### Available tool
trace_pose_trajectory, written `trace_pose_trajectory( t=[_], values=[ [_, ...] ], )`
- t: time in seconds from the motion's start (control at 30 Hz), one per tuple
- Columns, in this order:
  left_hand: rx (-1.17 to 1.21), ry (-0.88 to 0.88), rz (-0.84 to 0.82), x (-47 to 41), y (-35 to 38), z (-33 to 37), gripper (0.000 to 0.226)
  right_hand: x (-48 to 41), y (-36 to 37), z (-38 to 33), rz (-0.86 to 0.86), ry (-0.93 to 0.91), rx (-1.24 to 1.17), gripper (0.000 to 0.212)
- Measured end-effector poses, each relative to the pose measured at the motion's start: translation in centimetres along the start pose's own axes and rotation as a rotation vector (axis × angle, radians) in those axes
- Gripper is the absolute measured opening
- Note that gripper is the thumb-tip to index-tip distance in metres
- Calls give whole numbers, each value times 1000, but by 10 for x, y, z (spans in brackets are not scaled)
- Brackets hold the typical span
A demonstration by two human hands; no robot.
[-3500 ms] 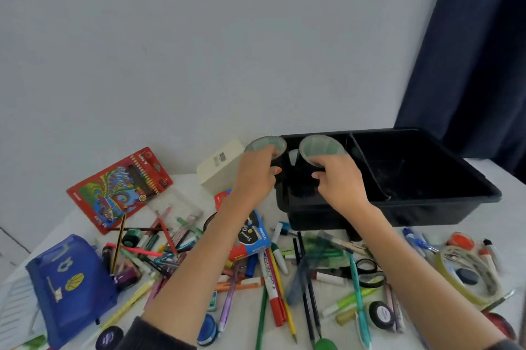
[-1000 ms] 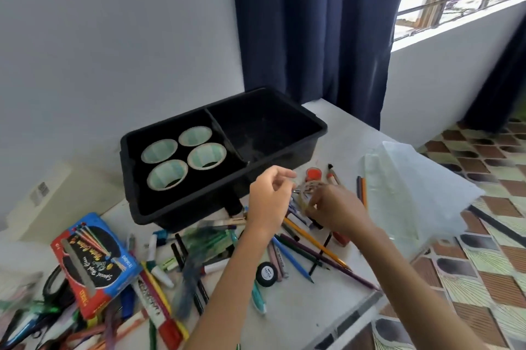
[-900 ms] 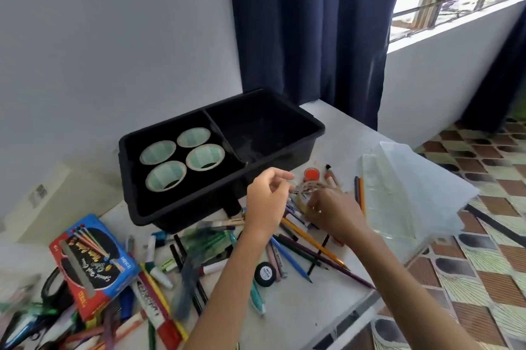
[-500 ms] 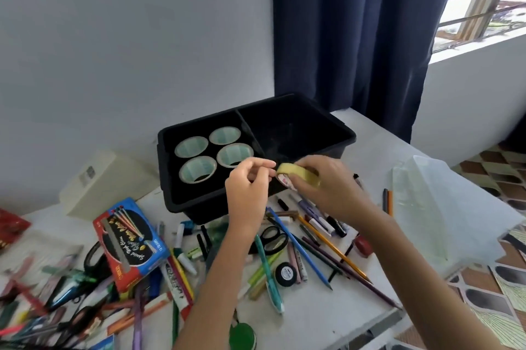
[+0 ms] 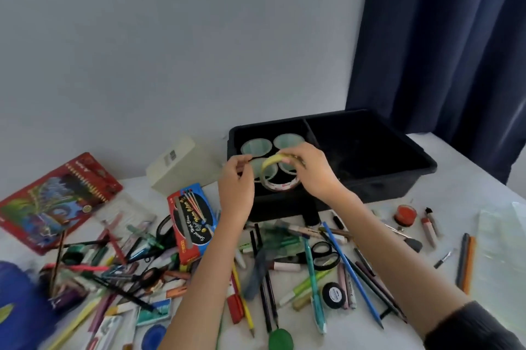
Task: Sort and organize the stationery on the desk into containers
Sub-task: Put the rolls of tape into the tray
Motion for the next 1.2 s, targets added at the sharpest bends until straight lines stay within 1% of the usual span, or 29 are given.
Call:
trace_pose_trajectory(
  t=[0.1,0.17,0.23,0.3,0.33,0.43,0.53,0.6,0.77,0.87,0.97,1.03,1.1,1.13,1.2],
  values=[
    [-168,-10,-116,-13,10,-12,32,-5,23,18,-152,51,95,24],
    [-292,-16,-162,-18,15,-22,39,-5,30,24,-200,69,124,25],
    [-501,43,-168,-18,20,-31,46,-2,33,29,-228,122,175,28],
    [-721,127,-148,-16,24,-38,49,-1,34,34,-219,186,216,29],
    [-780,148,-135,-15,25,-39,50,-1,35,36,-207,201,221,28],
    [-851,174,-105,-14,28,-41,49,-1,35,38,-204,243,197,23],
    [-904,192,-99,-13,29,-41,45,0,31,40,-121,312,130,19],
    [-916,193,-98,-13,30,-41,43,1,28,39,-72,341,123,17],
    [-939,199,-70,-11,31,-42,43,0,27,43,-70,325,158,18],
    [-935,196,-80,-10,31,-41,43,1,24,42,-59,361,157,16],
    [-898,183,-76,-11,30,-40,42,5,22,36,-27,347,152,15],
    [-818,193,-53,-13,29,-40,38,8,21,32,28,305,146,18],
    [-701,199,-59,-13,25,-39,36,8,24,29,40,250,122,20],
    [-599,182,-88,-13,22,-38,37,6,26,27,21,221,113,21],
    [-323,116,-149,-11,14,-34,38,2,32,22,-22,177,125,24]
  ],
)
Point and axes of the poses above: each hand's wrist, its own x-axis away from the middle knuckle, its own y-axis out of the palm, z = x × y, the point moved 5 cm from there along -x, towards the middle knuckle, and after that the axes turned 13 degrees about -y, right-handed, at the moved point
